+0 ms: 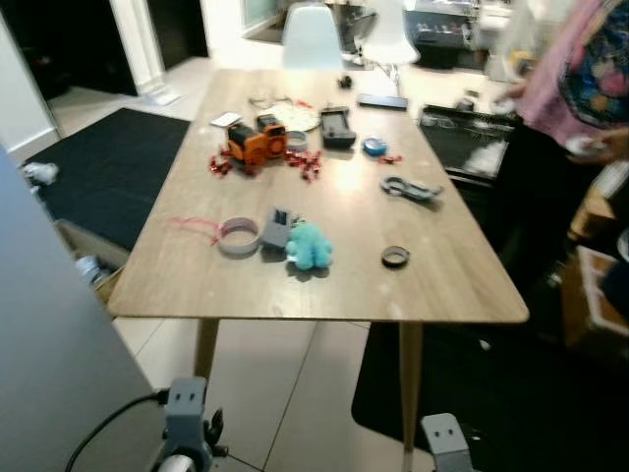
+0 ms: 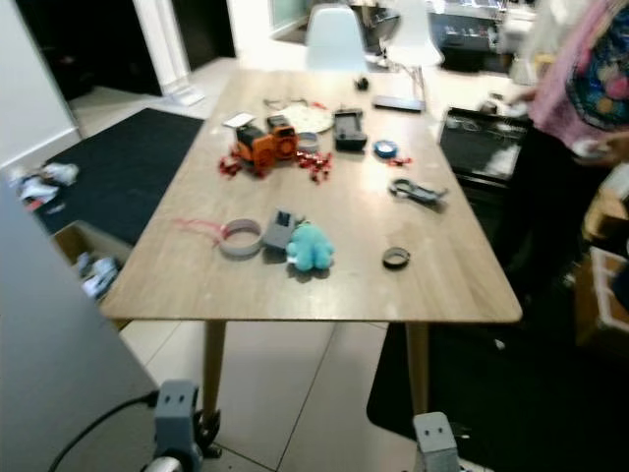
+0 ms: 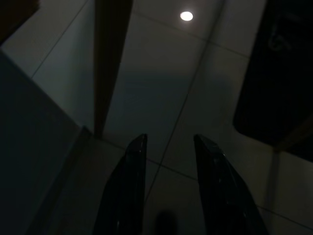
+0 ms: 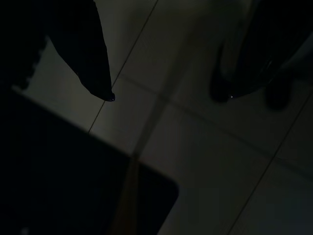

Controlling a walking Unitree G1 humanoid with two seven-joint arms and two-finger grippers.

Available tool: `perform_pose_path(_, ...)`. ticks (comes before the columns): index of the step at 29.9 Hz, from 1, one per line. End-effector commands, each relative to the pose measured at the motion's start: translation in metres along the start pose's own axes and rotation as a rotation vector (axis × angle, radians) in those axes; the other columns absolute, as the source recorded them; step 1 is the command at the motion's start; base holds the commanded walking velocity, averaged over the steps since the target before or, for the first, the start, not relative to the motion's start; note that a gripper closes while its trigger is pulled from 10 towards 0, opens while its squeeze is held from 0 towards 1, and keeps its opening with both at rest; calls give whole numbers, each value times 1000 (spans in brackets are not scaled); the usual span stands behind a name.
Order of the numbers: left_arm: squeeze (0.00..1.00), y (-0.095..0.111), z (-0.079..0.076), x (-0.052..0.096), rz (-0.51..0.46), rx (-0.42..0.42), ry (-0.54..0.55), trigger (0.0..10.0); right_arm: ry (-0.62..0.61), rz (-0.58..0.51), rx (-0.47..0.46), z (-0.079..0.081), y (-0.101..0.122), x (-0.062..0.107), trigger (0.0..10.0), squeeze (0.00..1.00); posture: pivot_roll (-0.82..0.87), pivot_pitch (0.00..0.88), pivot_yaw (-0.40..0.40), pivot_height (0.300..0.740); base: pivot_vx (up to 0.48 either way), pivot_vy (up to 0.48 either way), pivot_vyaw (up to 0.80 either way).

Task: Hang keys on a hook

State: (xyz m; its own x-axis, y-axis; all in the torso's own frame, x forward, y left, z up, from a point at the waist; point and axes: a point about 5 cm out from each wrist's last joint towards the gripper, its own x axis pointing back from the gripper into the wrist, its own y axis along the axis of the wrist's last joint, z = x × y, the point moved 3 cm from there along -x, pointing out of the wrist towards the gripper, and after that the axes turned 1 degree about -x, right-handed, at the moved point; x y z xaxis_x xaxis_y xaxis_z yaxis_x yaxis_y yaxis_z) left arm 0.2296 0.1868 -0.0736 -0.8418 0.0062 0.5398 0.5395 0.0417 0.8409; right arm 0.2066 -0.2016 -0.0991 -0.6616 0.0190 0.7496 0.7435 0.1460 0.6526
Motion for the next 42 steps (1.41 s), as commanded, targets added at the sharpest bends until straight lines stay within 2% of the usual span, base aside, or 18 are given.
perform_pose_path(1,0,-5,-1,2,19,-4,-2,10000,15,23,-8,6,-10,2,10000,0,26,70,-6,740,0,-480,0)
perform_pose_path(15,0,0,-5,-2,22,-3,-19,10000,14,27,-11,6,-9,2,10000,0,27,80,-4,740,0,-34,0)
perform_pose_path(24,0,13,-17,-7,-31,-69,-94,10000,11,27,-9,6,-10,2,10000,0,26,81,-5,740,0,0,0)
perform_pose_path(25,0,19,-20,-7,-63,-94,-127,10000,9,25,-9,5,-9,2,10000,0,24,80,-5,740,0,0,0)
perform_pose_path(29,0,25,-21,-5,-118,-144,-188,10000,5,23,-10,5,-9,2,10000,0,22,80,-3,740,0,0,0)
perform_pose_path(31,0,25,-21,-5,-118,-144,-188,10000,5,23,-10,5,-9,2,10000,0,22,80,-3,740,0,0,0)
perform_pose_path(32,0,27,-21,-2,-139,-171,-229,10000,4,23,-11,4,-9,2,10000,0,19,79,-4,740,0,0,0)
perform_pose_path(33,0,29,-24,6,-169,-225,-357,10000,2,22,-12,4,-9,2,10000,0,17,79,-4,740,0,0,0)
perform_pose_path(34,0,29,-24,6,-169,-225,-357,10000,2,22,-12,4,-9,2,10000,0,17,79,-4,740,0,0,0)
perform_pose_path(36,0,31,-25,20,-191,-295,-553,10000,-1,22,-13,2,-9,2,10000,0,17,80,-6,740,0,0,0)
perform_pose_path(38,0,39,-23,31,-216,-315,-674,10000,-3,22,-13,1,-10,3,10000,0,17,81,-8,740,0,0,0)
perform_pose_path(40,0,44,-22,33,-229,-307,-699,10000,-4,22,-13,0,-10,3,10000,0,17,81,-9,740,0,0,0)
perform_pose_path(41,0,67,-24,43,-279,-321,-787,10000,-5,22,-11,-1,-9,3,10000,0,19,82,-11,740,0,0,0)
perform_pose_path(42,0,67,-24,43,-279,-321,-787,10000,-5,22,-11,-1,-9,3,10000,0,19,82,-11,740,0,0,0)
